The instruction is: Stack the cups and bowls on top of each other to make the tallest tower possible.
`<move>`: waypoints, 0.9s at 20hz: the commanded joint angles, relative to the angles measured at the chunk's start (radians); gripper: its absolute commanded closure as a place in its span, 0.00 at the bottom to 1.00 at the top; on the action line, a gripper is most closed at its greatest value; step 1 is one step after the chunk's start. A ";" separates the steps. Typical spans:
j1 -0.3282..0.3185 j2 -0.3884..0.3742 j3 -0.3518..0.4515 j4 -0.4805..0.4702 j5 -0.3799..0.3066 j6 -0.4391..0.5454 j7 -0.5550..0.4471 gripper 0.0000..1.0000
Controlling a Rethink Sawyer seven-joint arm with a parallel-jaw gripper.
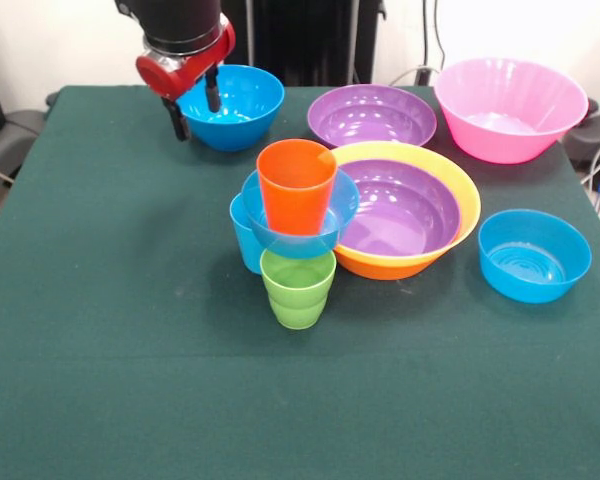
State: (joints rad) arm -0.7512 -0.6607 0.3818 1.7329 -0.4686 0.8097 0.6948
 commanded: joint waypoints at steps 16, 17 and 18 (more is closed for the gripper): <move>0.072 0.209 -0.060 -0.045 -0.128 0.029 0.039 0.00; 0.072 0.218 -0.057 -0.050 -0.128 0.023 0.039 0.00; 0.072 0.220 -0.055 -0.051 -0.125 0.020 0.038 0.00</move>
State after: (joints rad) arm -0.7252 -0.5180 0.3324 1.7318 -0.5157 0.8093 0.6948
